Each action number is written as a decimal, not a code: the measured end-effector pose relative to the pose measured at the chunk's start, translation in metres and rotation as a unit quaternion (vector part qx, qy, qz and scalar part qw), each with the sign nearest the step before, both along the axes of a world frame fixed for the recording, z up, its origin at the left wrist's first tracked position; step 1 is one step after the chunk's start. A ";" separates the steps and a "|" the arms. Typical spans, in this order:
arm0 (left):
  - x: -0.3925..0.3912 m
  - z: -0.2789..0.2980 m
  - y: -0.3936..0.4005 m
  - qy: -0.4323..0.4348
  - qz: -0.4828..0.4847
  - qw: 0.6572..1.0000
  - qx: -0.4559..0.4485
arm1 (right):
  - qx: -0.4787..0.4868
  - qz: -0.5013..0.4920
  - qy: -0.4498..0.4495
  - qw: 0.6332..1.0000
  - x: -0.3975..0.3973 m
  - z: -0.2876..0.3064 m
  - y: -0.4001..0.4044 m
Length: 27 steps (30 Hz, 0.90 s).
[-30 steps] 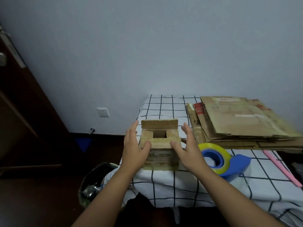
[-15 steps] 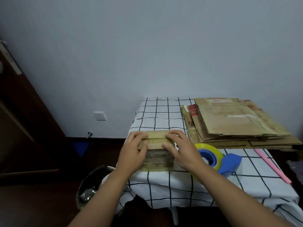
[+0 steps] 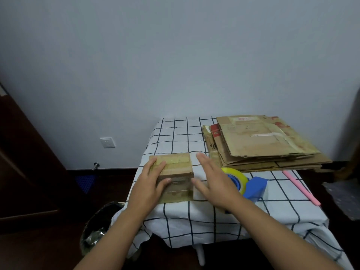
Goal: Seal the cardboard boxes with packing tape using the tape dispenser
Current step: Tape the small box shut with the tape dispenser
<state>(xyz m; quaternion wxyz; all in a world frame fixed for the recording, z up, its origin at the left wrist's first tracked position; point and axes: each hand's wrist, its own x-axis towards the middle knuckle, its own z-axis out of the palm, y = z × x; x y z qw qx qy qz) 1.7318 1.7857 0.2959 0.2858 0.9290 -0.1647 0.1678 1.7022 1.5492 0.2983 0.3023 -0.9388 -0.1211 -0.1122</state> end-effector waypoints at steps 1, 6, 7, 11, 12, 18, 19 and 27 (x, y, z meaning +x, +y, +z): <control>0.000 0.002 0.000 -0.003 0.002 1.000 0.008 | -0.014 -0.017 -0.004 1.000 -0.004 0.003 -0.014; -0.001 0.006 -0.003 -0.011 0.003 0.999 0.052 | -0.174 -0.090 0.000 0.981 -0.029 0.007 -0.068; -0.002 0.006 -0.005 -0.006 0.008 0.999 0.053 | -0.209 -0.088 0.019 0.974 -0.033 0.005 -0.070; -0.007 0.003 -0.012 0.009 0.025 0.998 0.063 | -0.302 -0.075 0.110 0.944 -0.044 -0.010 -0.059; -0.008 0.003 -0.013 0.009 0.027 0.997 0.071 | -0.309 -0.077 0.113 0.941 -0.046 -0.015 -0.055; -0.012 0.012 -0.016 -0.029 0.061 0.984 0.162 | -0.217 -0.201 0.060 0.953 -0.058 -0.028 -0.055; -0.014 0.014 -0.018 -0.034 0.068 0.982 0.171 | -0.188 -0.234 0.080 0.951 -0.060 -0.030 -0.059; -0.022 0.015 -0.033 -0.047 0.084 0.972 0.215 | 0.040 -0.288 0.193 0.937 -0.074 -0.038 -0.065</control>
